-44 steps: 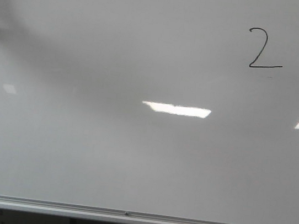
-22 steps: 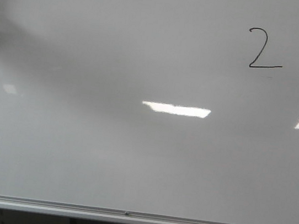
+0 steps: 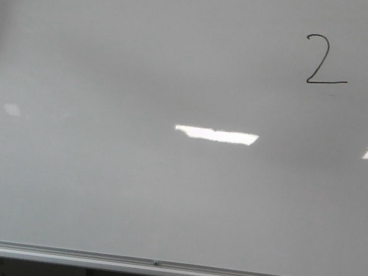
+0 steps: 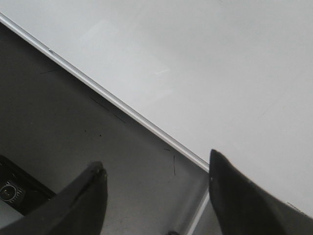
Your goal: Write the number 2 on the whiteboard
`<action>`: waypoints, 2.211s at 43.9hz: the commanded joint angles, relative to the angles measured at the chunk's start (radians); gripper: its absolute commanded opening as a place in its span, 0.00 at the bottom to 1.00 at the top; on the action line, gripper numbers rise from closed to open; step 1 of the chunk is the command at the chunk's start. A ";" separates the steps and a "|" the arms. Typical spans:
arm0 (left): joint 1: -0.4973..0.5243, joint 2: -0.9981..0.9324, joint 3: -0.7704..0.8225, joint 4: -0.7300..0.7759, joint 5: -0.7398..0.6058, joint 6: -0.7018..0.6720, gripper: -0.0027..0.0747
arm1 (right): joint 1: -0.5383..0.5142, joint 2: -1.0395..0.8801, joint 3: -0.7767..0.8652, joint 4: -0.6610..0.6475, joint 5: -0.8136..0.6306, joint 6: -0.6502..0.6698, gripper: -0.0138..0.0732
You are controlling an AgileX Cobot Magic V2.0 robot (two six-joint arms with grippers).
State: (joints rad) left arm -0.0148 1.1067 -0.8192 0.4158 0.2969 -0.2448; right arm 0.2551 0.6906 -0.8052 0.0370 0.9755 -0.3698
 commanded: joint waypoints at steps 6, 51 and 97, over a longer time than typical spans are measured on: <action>-0.180 -0.146 -0.156 -0.075 0.389 0.026 0.58 | 0.003 -0.003 -0.031 0.005 -0.051 0.158 0.71; -0.517 -0.366 -0.116 -0.207 0.553 0.055 0.45 | 0.003 -0.257 -0.039 0.004 -0.023 0.332 0.38; -0.517 -0.366 -0.116 -0.217 0.556 0.055 0.01 | 0.003 -0.257 -0.037 0.004 -0.039 0.332 0.08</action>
State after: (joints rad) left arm -0.5260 0.7436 -0.9098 0.1957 0.9134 -0.1896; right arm 0.2551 0.4261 -0.8155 0.0407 1.0119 -0.0384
